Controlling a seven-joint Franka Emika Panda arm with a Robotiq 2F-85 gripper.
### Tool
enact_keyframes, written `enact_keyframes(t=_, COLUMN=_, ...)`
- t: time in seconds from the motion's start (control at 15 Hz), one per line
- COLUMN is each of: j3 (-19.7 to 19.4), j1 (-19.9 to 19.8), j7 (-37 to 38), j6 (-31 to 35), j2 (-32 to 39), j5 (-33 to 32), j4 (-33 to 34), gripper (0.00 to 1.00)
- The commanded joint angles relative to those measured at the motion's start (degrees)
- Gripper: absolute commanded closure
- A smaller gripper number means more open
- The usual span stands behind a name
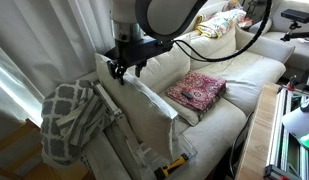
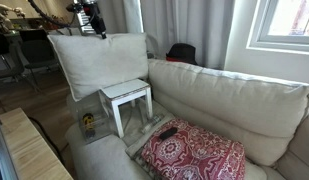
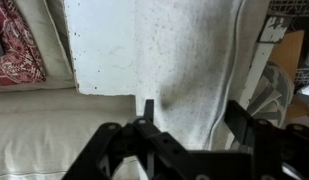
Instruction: Put the remote controller on the beige pillow
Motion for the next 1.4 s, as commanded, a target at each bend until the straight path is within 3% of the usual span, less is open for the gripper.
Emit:
enact_keyframes(t=0.0, j3=-2.34, j1=2.32, j7=1.18, j6=-2.53, j2=1.86, j5=-0.69, j4=1.56, gripper=0.57)
enact_keyframes(t=0.33, j3=-3.47, j1=2.53, j7=0.85, j6=-13.30, j2=-0.88, j5=-1.06, j4=0.19, gripper=0.94)
enact_keyframes(t=0.4, j3=-3.31, j1=2.23, j7=0.65, j6=-14.59, j2=-1.19, j5=-0.60, j4=-0.17, gripper=0.98)
enact_keyframes(t=0.6, j3=-2.99, j1=1.57, j7=-0.26, j6=-18.13, j2=-1.72, j5=0.36, j4=-1.17, gripper=0.99)
enact_keyframes(t=0.87, j3=-2.78, j1=1.66, j7=-0.04, j6=-15.47, j2=-1.22, j5=-0.17, j4=-2.40, gripper=0.97)
enact_keyframes(t=1.13, j3=-3.66, j1=2.91, j7=1.50, j6=-14.65, j2=-1.21, j5=-5.40, j4=-2.60, gripper=0.95)
enact_keyframes(t=1.2, j3=-3.69, j1=3.08, j7=1.50, j6=-14.47, j2=-1.28, j5=-6.64, j4=-2.74, gripper=0.62)
enact_keyframes(t=1.33, j3=-3.51, j1=3.23, j7=1.13, j6=-14.74, j2=-1.34, j5=-8.32, j4=-2.82, gripper=0.55)
